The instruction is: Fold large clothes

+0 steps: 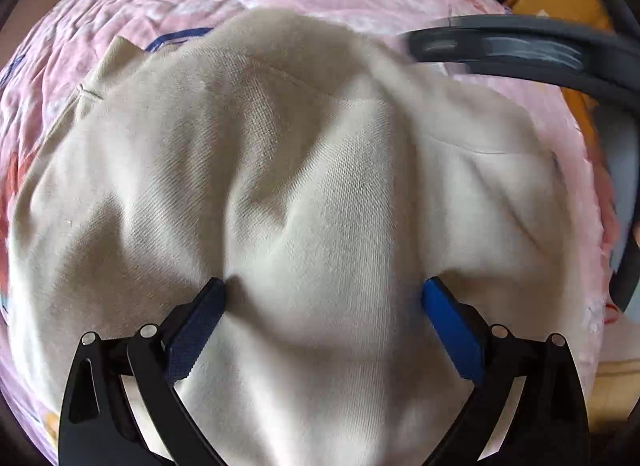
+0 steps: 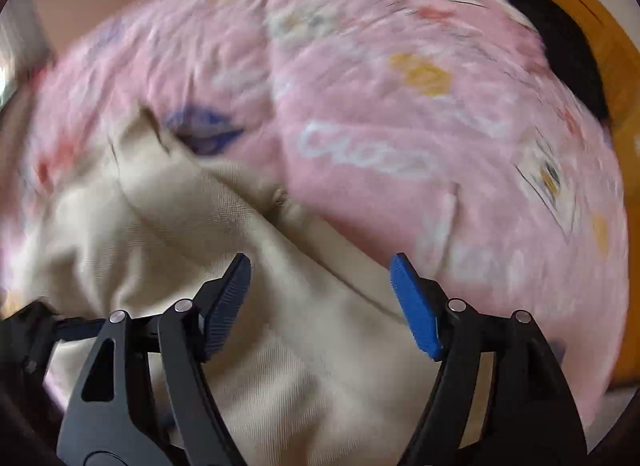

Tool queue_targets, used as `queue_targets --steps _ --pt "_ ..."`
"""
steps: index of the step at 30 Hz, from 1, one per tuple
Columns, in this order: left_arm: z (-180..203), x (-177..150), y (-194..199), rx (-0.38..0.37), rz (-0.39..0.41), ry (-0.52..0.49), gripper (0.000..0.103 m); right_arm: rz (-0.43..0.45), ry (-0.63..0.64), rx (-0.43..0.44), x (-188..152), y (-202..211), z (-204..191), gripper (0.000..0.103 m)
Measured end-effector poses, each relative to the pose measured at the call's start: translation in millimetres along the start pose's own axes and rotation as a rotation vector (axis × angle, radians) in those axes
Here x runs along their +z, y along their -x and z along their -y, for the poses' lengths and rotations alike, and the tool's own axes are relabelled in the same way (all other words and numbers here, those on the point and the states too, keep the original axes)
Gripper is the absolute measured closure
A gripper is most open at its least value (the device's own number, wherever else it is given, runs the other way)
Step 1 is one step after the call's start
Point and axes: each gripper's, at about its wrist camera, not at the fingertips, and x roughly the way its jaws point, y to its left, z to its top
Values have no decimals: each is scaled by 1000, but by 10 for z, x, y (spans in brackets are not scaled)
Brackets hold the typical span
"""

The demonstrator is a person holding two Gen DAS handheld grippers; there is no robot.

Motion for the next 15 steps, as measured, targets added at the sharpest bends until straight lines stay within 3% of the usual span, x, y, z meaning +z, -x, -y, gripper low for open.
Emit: queue_targets --steps 2,4,6,9,11,13,15 --pt "-63 90 368 -8 54 -30 9 104 -99 24 -199 460 217 32" --pt "-126 203 676 14 124 -78 8 151 -174 73 -492 793 349 32" --pt "-260 434 866 78 163 -114 8 113 -214 108 -817 923 421 32" --pt "-587 771 534 157 73 -58 8 -32 -268 189 -1325 749 468 32" --pt "-844 908 202 267 27 -21 8 -152 -279 125 -1643 441 450 33" --pt "-947 973 -17 371 53 -53 7 -178 -258 33 -1833 232 441 34" --pt "-885 960 -129 424 67 -114 6 -167 -281 28 -1893 83 473 34"
